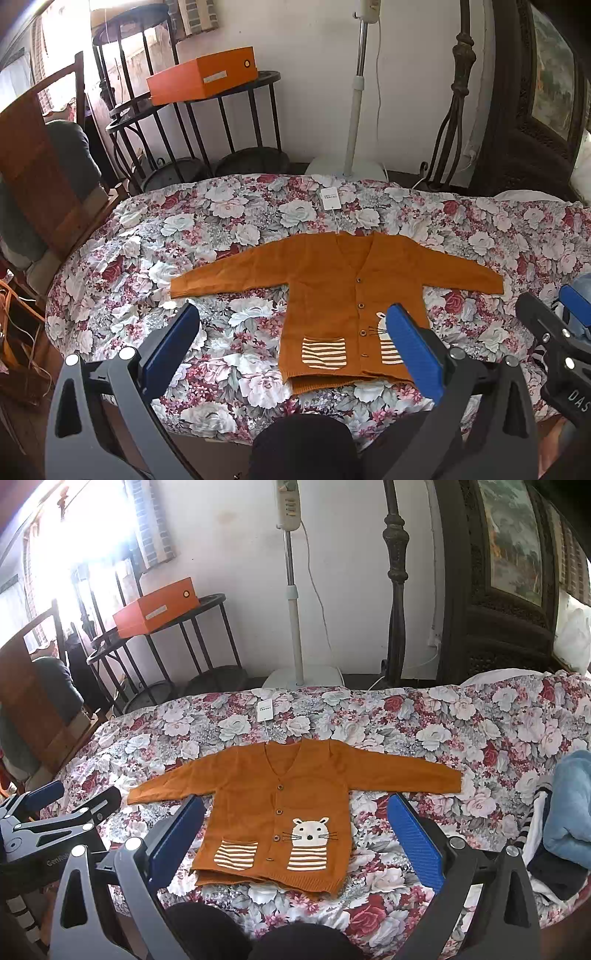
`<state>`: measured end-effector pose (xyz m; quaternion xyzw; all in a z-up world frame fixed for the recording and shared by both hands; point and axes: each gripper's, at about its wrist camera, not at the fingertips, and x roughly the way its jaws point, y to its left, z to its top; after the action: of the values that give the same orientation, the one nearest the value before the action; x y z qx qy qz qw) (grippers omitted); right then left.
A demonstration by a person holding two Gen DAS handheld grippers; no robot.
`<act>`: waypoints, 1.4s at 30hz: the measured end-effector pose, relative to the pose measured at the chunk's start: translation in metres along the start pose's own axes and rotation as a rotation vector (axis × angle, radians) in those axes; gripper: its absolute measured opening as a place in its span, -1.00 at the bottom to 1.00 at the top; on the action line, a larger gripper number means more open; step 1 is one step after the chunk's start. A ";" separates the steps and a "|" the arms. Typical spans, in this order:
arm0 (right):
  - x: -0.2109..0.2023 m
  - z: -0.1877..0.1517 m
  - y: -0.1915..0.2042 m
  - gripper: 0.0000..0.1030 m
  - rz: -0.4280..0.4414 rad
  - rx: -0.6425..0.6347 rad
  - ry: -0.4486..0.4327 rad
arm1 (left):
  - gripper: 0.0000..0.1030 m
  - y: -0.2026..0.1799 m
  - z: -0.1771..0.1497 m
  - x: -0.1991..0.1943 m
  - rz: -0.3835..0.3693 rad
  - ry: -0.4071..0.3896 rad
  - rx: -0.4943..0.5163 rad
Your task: Fold small clothes
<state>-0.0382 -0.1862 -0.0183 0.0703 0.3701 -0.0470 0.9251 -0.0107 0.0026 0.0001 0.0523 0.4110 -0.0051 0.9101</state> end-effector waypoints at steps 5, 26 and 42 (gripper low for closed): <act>0.001 0.000 -0.001 0.93 0.000 0.002 0.000 | 0.91 0.000 0.000 0.000 -0.001 0.001 0.001; 0.000 0.001 -0.002 0.93 0.005 0.007 0.001 | 0.91 0.000 0.002 0.003 0.000 0.008 -0.001; 0.003 -0.001 -0.004 0.93 0.005 0.010 0.004 | 0.91 0.001 0.000 0.004 0.003 0.016 0.000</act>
<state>-0.0370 -0.1898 -0.0219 0.0762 0.3715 -0.0463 0.9241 -0.0080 0.0033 -0.0029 0.0527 0.4182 -0.0034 0.9068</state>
